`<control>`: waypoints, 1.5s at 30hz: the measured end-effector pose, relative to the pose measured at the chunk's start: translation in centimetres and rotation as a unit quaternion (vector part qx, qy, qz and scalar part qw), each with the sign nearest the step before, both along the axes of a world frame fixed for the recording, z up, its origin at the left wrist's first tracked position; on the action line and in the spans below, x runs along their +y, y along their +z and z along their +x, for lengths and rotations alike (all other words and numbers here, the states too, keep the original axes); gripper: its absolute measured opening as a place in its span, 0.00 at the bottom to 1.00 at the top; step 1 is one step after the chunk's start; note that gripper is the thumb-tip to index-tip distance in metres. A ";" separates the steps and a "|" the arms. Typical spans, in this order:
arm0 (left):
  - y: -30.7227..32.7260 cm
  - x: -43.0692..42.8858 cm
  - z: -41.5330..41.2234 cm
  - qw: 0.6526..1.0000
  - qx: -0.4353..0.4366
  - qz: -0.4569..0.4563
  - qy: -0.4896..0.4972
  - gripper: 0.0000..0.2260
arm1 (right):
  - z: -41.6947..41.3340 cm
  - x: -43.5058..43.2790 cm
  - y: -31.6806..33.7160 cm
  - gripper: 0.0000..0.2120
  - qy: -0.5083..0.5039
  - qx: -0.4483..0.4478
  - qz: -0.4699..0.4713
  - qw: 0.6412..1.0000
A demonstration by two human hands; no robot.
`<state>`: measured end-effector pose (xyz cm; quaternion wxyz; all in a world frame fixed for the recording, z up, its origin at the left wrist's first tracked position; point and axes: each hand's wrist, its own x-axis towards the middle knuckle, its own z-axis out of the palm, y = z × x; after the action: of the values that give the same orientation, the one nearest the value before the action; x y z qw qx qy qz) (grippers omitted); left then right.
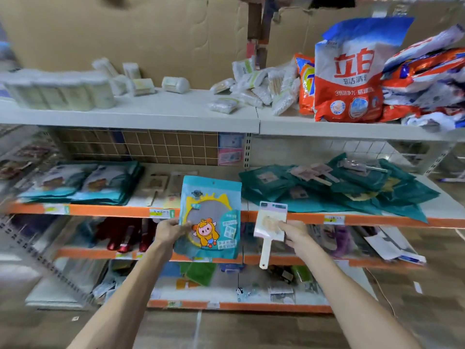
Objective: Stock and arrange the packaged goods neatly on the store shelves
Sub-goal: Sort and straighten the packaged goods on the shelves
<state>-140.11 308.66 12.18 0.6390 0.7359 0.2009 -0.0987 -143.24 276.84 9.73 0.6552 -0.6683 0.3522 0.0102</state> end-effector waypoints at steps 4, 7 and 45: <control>1.7 2.9 -0.2 1.000 -0.023 0.003 0.016 0.05 | 1.5 3.9 1.8 0.07 0.017 -0.029 0.014 0.999; 2.3 5.9 0.9 0.999 -0.033 -0.007 0.034 0.03 | 3.3 6.8 2.5 0.06 0.028 -0.039 0.015 0.999; -1.5 34.6 27.7 0.992 -0.001 -0.019 0.125 0.08 | 32.6 36.8 -3.0 0.11 0.179 0.020 -0.286 0.941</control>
<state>-112.38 343.26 10.67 0.6604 0.6927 0.2891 -0.0211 -110.69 313.68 6.72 0.4168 -0.8791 0.2278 0.0395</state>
